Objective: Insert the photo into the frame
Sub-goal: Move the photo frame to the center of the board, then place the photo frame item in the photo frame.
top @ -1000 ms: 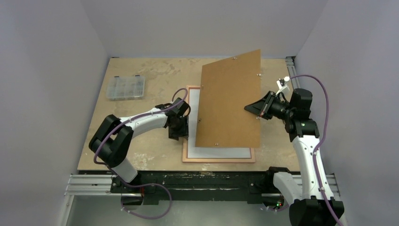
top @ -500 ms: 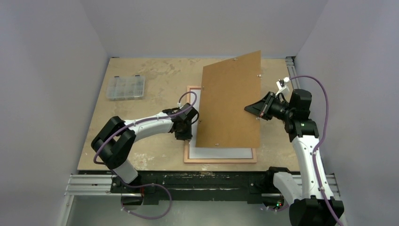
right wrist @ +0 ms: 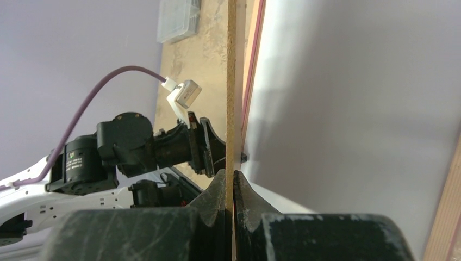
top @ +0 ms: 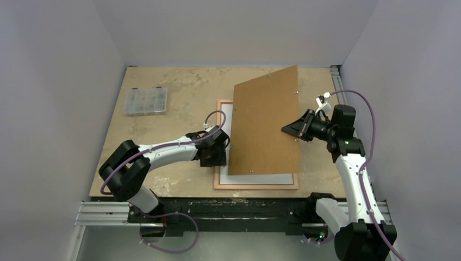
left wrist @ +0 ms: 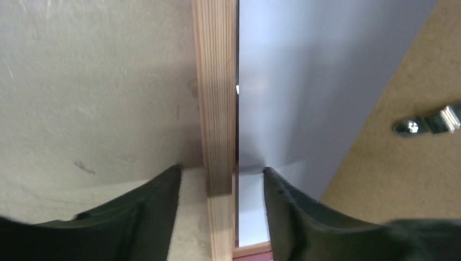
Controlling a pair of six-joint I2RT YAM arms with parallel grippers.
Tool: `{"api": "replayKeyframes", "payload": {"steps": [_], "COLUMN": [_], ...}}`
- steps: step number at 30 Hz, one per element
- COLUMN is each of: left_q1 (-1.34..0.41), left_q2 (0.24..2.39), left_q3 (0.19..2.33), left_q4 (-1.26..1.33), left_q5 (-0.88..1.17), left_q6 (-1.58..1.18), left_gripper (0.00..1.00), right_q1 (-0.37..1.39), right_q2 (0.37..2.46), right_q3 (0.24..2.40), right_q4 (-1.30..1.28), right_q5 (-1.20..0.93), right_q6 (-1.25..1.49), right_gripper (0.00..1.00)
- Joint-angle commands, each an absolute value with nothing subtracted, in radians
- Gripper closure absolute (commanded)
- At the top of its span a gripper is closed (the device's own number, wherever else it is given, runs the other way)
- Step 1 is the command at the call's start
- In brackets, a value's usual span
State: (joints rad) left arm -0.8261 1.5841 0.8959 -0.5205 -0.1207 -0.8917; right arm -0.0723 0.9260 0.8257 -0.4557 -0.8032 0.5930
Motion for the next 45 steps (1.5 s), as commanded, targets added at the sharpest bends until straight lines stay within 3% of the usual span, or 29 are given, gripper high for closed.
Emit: {"api": "replayKeyframes", "payload": {"steps": [1, 5, 16, 20, 29, 37, 45], "left_q1": [-0.852, -0.841, -0.625, -0.597, -0.595, -0.595, -0.597], "left_q2": [1.543, 1.463, 1.179, 1.159, 1.235, 1.307, 1.359], "left_q3": [0.834, 0.850, 0.671, 0.632, 0.605, 0.600, 0.592], "left_q4": [-0.600, -0.611, -0.400, -0.377, -0.343, -0.279, -0.266], "left_q5": [-0.069, -0.058, 0.213, 0.241, 0.203, 0.217, 0.192], "left_q6": [-0.910, -0.906, -0.889, -0.870, -0.843, -0.839, -0.835], "left_gripper": [0.32, 0.20, 0.22, 0.28, 0.54, 0.56, 0.66], "right_q1": [-0.073, -0.074, -0.076, -0.077, -0.077, -0.077, -0.076], "right_q2": [0.929, 0.938, 0.962, 0.977, 0.985, 1.003, 1.029], "right_q3": [0.835, 0.836, 0.804, 0.785, 0.758, 0.729, 0.697], "right_q4": [-0.395, -0.408, -0.359, -0.333, -0.302, -0.266, -0.237], "right_q5": [-0.852, -0.860, -0.928, -0.950, -0.959, -0.961, -0.969], "right_q6": [0.553, 0.533, 0.564, 0.584, 0.615, 0.630, 0.640], "right_gripper": [1.00, 1.00, 1.00, 1.00, 1.00, 1.00, 1.00]}}
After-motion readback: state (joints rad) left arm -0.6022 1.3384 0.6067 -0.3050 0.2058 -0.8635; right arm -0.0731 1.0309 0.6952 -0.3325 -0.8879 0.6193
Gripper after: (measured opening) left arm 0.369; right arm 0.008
